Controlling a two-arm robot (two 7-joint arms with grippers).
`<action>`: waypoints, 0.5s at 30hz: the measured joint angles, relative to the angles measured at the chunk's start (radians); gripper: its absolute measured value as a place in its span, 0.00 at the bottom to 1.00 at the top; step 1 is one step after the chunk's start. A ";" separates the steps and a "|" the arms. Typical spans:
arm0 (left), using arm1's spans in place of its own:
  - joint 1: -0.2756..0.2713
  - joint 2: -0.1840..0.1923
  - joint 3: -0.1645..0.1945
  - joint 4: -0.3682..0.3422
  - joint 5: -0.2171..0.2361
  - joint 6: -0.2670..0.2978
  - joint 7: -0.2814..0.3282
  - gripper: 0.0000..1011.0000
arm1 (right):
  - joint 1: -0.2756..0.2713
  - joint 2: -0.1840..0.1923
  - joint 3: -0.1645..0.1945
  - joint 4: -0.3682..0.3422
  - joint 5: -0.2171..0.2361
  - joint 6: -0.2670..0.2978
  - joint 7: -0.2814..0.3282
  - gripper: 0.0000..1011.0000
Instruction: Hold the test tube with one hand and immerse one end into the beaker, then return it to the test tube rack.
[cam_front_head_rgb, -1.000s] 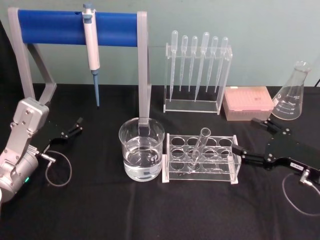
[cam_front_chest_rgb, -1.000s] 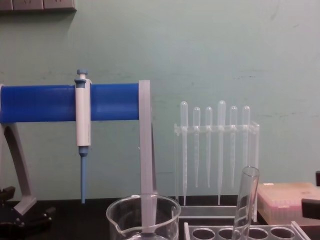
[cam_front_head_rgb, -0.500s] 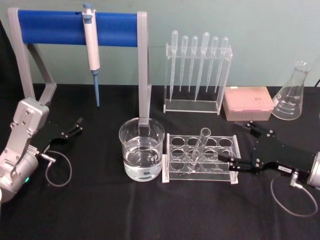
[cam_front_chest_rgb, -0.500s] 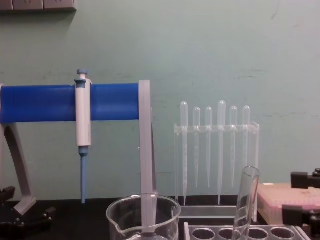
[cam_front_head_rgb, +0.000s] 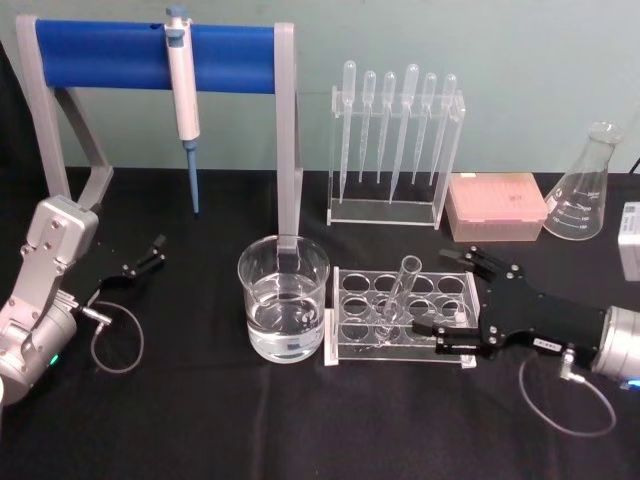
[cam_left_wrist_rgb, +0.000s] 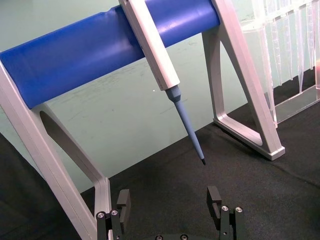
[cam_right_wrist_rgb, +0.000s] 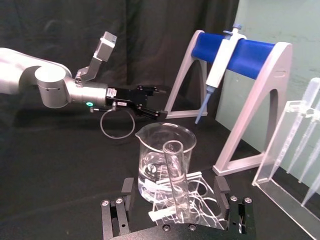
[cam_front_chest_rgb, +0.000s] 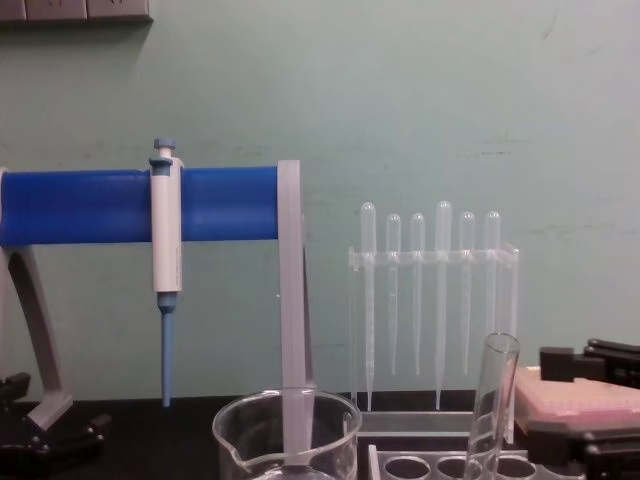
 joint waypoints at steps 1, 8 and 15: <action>0.000 0.000 0.000 0.000 0.000 0.000 0.000 0.99 | 0.005 -0.003 -0.006 0.002 -0.001 0.000 0.002 0.99; 0.000 0.000 0.000 0.000 0.000 0.000 0.000 0.99 | 0.026 -0.019 -0.031 0.013 -0.011 0.007 0.002 0.99; 0.000 0.000 0.000 0.000 0.000 0.000 0.000 0.99 | 0.046 -0.037 -0.051 0.028 -0.021 0.018 -0.008 0.99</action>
